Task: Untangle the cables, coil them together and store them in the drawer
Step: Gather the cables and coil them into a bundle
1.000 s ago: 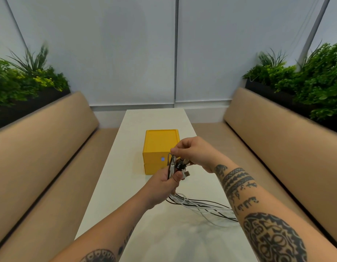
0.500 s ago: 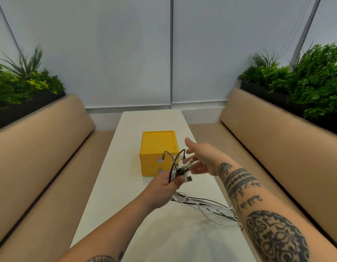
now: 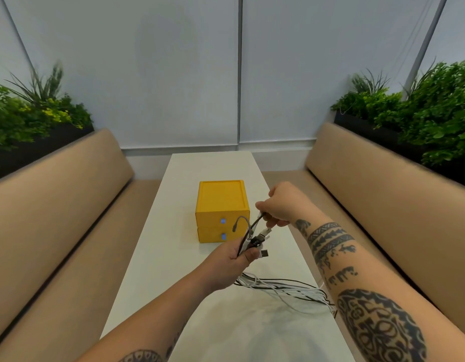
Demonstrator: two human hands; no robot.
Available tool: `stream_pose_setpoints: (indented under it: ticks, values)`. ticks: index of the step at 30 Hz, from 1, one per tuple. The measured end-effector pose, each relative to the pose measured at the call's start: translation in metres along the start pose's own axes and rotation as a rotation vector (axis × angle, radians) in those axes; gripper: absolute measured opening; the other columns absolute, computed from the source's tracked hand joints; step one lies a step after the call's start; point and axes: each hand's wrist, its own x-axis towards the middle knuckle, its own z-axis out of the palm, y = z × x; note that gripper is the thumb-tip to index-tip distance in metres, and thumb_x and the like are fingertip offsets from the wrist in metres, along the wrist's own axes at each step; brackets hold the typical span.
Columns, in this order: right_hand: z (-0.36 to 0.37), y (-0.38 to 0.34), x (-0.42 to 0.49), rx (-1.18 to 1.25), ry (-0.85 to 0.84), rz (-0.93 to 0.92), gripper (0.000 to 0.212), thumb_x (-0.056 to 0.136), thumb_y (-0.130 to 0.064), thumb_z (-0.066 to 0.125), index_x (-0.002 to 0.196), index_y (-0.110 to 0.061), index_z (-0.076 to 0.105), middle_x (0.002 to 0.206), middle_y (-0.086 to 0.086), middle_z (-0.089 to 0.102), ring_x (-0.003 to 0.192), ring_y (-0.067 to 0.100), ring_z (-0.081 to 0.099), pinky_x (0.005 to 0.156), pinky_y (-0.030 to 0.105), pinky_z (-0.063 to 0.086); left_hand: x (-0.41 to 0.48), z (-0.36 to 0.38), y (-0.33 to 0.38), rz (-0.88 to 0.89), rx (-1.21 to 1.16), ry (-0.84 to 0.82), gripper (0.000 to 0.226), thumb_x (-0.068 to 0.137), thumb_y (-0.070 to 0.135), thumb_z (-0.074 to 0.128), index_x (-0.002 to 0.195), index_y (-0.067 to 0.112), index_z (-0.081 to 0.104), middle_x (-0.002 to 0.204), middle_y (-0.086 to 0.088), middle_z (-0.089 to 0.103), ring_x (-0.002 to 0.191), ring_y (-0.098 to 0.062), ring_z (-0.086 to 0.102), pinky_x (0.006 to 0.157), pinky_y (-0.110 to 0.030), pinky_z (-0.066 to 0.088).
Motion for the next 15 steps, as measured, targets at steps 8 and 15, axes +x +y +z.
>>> stream_pose_setpoints:
  ticks: [8,15]
  values:
    - [0.005,0.008,0.013,0.723,0.037,0.054,0.054,0.094,-0.010,0.066,0.141,-0.007,0.041,0.091,0.015,0.070,0.066,0.022,0.071,0.055,0.027,0.054,0.005,0.000,-0.001,-0.052,0.045,-0.023,0.018,0.103,0.038,0.047,0.106,0.026,0.060,0.065,0.018,0.057,0.060,0.019,0.050,0.054,-0.003,0.035]
    - [-0.002,0.012,0.023,1.233,0.130,0.058,0.035,0.096,-0.008,0.057,0.130,-0.004,0.052,0.089,0.007,0.065,0.058,0.014,0.068,0.047,0.024,0.050,0.006,0.001,-0.010,-0.094,0.070,-0.039,0.017,0.102,0.043,0.047,0.093,0.033,0.058,0.063,0.016,0.047,0.059,-0.001,0.043,0.050,-0.009,0.033]
